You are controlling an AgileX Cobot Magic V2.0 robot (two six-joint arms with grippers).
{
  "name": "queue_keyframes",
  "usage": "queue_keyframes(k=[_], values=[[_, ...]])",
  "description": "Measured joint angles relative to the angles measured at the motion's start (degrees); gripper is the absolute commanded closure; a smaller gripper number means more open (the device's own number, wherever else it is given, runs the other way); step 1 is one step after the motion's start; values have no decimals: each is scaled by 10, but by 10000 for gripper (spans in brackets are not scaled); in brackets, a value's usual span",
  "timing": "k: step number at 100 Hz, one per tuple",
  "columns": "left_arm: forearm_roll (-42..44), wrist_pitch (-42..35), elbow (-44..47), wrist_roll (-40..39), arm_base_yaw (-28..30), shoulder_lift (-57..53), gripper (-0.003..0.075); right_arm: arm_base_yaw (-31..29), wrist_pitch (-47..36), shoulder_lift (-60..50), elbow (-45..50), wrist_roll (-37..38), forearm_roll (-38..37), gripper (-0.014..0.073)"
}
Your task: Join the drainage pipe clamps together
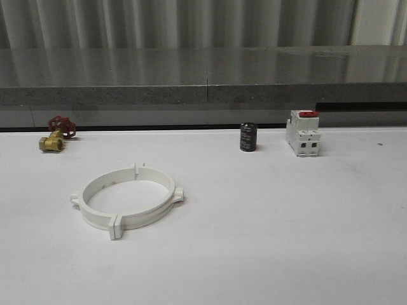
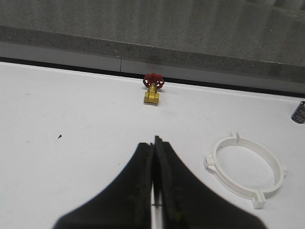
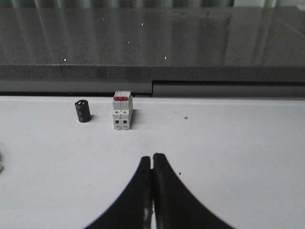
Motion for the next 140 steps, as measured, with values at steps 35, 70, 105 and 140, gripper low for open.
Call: queue_keyframes(k=[35, 70, 105, 140], values=[[1, 1, 0, 0, 0, 0, 741, -1, -84, -29, 110, 1, -25, 659], [1, 1, 0, 0, 0, 0, 741, -10, -248, -29, 216, 1, -6, 659], [1, 1, 0, 0, 0, 0, 741, -10, -263, -29, 216, 3, -4, 659], [1, 1, 0, 0, 0, 0, 741, -10, -265, -29, 216, 3, -4, 659]])
